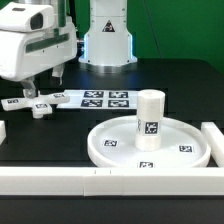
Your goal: Assemble round table
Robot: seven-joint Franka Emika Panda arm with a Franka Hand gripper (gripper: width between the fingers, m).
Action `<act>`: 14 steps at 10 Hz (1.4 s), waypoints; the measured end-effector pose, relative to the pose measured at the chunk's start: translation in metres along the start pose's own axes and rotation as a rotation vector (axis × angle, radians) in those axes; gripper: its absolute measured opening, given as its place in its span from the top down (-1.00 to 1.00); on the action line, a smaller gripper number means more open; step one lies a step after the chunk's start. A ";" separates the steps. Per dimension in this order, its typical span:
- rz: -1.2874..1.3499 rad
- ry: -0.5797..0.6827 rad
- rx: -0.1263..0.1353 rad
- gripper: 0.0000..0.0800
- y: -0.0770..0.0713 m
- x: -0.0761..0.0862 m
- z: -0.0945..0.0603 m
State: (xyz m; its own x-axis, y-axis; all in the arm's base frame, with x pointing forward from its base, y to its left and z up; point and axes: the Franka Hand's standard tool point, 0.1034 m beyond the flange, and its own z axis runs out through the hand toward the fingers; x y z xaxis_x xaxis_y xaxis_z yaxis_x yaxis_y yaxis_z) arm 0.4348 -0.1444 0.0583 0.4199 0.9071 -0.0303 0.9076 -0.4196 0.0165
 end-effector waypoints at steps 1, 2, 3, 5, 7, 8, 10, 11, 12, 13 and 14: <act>0.000 0.000 0.000 -0.62 0.000 0.000 0.000; -0.022 -0.001 -0.001 -0.62 0.000 -0.001 0.000; -0.080 -0.002 0.003 -0.62 -0.004 -0.009 0.003; -0.117 -0.004 0.010 -0.62 -0.009 -0.019 0.007; -0.101 -0.004 0.013 -0.62 -0.010 -0.023 0.008; -0.101 -0.004 0.013 -0.62 -0.010 -0.023 0.008; -0.103 -0.008 0.024 -0.62 -0.013 -0.025 0.017; -0.105 -0.009 0.031 -0.62 -0.014 -0.025 0.020; -0.105 -0.010 0.032 -0.62 -0.014 -0.026 0.021; -0.105 -0.011 0.037 -0.62 -0.015 -0.026 0.024; -0.104 -0.013 0.042 -0.62 -0.015 -0.026 0.027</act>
Offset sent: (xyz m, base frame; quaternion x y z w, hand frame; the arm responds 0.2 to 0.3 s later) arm -0.0175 -0.0075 -0.0076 0.0074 0.0033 -0.1150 0.9933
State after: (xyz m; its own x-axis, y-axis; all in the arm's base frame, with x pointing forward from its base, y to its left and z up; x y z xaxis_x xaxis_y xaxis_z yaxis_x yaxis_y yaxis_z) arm 0.4106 -0.1631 0.0320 0.3231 0.9454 -0.0424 0.9454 -0.3245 -0.0294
